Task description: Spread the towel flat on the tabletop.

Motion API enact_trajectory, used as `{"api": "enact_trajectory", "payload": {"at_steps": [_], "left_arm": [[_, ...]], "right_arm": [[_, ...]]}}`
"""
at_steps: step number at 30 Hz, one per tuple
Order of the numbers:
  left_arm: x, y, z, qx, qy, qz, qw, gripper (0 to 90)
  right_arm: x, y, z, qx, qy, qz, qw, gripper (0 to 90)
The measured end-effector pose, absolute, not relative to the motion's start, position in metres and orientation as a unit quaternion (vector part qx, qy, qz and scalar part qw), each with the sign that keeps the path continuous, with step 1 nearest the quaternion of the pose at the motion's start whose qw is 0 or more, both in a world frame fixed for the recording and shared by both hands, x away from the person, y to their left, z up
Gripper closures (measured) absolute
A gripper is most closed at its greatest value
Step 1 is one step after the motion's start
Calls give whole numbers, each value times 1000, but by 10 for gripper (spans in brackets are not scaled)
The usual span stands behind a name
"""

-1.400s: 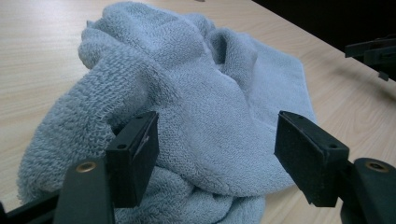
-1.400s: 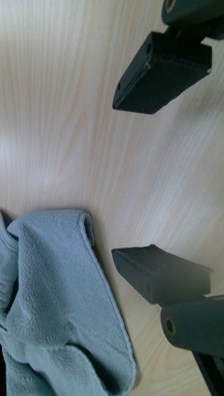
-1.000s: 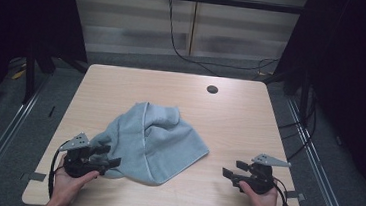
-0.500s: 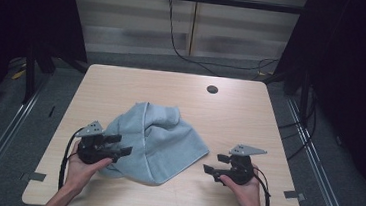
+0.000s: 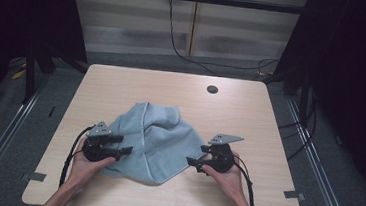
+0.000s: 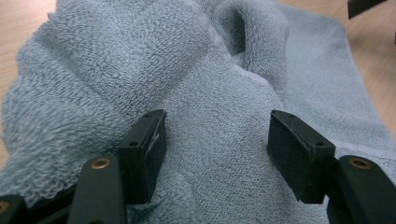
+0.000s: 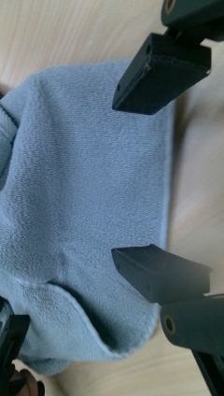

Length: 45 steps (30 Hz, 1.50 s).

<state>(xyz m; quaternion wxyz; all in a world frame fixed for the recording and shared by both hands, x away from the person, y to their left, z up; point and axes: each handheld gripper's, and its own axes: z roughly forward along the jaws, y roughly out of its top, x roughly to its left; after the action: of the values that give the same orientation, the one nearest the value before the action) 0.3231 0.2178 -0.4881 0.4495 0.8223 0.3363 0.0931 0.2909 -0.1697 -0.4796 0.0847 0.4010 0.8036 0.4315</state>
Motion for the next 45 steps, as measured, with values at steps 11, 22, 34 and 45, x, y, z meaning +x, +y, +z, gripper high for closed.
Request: {"api": "enact_trajectory", "payload": {"at_steps": [11, 22, 34, 45], "left_arm": [[318, 211, -498, 838, 324, 69, 433, 509], [306, 200, -499, 842, 309, 51, 439, 512], [298, 207, -474, 832, 287, 21, 474, 440], [347, 221, -461, 824, 324, 68, 460, 361]], "right_arm": [[329, -133, -473, 375, 807, 453, 62, 204], [360, -93, -477, 352, 814, 460, 44, 153], [344, -88, -508, 344, 837, 422, 48, 541], [333, -82, -509, 327, 846, 420, 30, 774]]}}
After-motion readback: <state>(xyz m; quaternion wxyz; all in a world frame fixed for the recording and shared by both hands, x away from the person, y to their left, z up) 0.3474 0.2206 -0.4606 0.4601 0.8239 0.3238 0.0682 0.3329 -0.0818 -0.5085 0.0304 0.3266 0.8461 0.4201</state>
